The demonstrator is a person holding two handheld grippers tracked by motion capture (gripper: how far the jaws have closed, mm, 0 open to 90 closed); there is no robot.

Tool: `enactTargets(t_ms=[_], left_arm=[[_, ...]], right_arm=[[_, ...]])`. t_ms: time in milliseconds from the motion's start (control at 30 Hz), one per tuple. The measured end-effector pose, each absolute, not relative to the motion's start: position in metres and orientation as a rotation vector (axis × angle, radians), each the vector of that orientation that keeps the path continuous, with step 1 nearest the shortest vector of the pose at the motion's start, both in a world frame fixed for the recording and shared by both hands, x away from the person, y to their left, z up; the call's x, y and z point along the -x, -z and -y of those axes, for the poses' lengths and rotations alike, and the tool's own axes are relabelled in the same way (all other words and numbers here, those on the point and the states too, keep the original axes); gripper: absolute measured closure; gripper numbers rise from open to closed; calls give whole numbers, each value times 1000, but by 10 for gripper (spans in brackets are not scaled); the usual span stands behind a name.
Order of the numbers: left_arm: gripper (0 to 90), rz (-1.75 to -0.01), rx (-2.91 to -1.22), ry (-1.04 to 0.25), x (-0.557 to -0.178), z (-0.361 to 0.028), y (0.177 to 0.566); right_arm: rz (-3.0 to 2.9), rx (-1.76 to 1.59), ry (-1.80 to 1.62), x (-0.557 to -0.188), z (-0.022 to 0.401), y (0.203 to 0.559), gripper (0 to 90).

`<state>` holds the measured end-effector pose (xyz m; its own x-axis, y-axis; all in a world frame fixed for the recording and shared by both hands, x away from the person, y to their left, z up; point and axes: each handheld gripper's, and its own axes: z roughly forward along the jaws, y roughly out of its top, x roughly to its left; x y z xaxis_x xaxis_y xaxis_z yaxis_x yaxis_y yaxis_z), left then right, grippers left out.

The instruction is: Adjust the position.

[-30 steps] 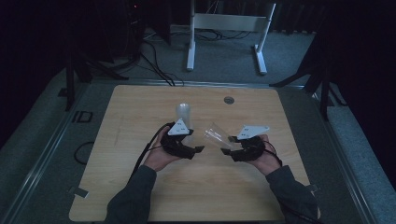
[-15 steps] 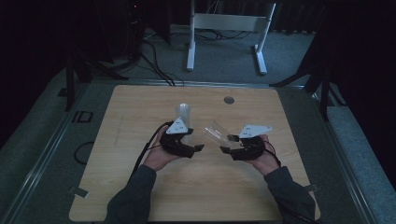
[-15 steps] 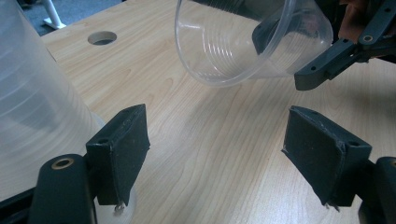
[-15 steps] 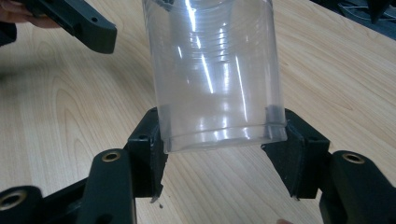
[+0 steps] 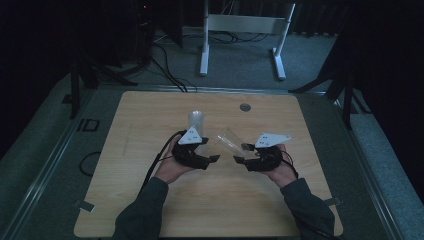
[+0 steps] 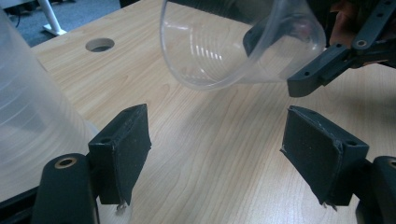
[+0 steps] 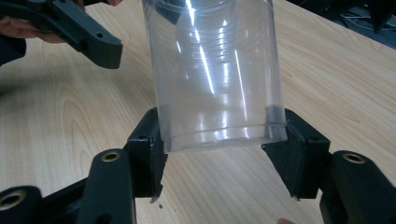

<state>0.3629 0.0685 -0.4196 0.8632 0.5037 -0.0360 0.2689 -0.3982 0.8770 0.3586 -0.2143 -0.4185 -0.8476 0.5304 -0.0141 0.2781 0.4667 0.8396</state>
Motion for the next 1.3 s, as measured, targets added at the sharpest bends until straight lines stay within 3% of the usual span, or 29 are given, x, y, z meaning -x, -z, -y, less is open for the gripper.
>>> enactTargets(t_ms=[1300], left_arm=[[245,-572,-1939,-239,-364,-65,414]], right_arm=[[-2346,-682,-1537,-356,215,413,417]])
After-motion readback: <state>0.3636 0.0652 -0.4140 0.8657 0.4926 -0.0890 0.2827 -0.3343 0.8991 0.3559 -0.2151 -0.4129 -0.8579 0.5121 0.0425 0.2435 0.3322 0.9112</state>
